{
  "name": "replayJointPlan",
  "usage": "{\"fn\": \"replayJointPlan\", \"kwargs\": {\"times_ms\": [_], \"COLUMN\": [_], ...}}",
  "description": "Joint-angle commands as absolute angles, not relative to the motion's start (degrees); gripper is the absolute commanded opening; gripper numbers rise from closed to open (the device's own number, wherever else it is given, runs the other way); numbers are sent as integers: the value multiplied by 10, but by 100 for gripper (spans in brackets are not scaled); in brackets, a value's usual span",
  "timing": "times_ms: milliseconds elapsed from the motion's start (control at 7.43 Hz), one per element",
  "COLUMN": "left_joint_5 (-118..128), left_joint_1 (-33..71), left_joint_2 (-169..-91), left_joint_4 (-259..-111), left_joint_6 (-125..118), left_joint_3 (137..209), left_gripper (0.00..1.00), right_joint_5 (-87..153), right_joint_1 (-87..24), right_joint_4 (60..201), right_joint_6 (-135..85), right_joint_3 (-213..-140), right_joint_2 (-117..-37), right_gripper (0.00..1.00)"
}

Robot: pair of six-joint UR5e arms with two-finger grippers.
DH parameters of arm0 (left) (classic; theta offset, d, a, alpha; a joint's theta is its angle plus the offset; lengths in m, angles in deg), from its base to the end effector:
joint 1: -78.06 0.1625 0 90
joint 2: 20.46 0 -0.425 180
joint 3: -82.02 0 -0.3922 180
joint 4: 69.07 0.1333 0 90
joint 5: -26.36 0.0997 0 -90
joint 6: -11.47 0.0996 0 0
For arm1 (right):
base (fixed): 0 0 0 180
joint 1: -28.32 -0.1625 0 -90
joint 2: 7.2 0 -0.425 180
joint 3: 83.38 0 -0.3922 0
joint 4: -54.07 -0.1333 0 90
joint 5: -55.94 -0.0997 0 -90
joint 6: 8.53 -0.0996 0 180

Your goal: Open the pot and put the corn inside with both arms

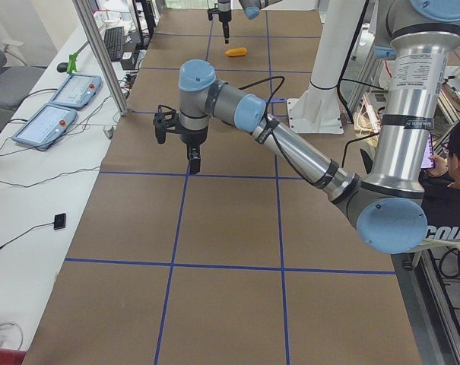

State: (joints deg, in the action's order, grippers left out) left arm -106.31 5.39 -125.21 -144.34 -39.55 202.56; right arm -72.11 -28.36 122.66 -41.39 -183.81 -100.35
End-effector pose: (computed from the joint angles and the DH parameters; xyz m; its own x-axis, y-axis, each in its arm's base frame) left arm 0.0883 -0.5038 0.3071 0.5763 -0.2943 -0.7624 0.3045 0.9431 -0.1339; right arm -0.2095 -0.4496 0.5581 0.6777 -0.1733 0.7147 0.1359 0.9846 0.1099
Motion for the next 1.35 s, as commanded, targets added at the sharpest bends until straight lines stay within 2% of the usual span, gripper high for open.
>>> {"fn": "replayJointPlan", "kwargs": {"times_ms": [0,269,673,807,942,1211], "left_joint_5": [-1043,-1016,-986,-983,-983,-981], "left_joint_1": [110,142,198,202,204,209], "left_joint_2": [-1312,-1375,-1405,-1410,-1426,-1436], "left_joint_4": [-1412,-1344,-1345,-1345,-1345,-1345], "left_joint_6": [-480,-495,-550,-554,-568,-573], "left_joint_3": [2029,2025,2013,2011,1999,1990], "left_gripper": [98,98,98,98,98,98], "right_joint_5": [-712,-712,-715,-712,-712,-712], "right_joint_1": [-273,-263,-253,-253,-253,-251], "right_joint_4": [1219,1219,1220,1219,1219,1220], "right_joint_6": [-413,-418,-424,-424,-424,-424], "right_joint_3": [-1826,-1823,-1819,-1814,-1811,-1811], "right_joint_2": [-1005,-1006,-1007,-1011,-1010,-1010], "right_gripper": [99,98,94,79,71,49]}}
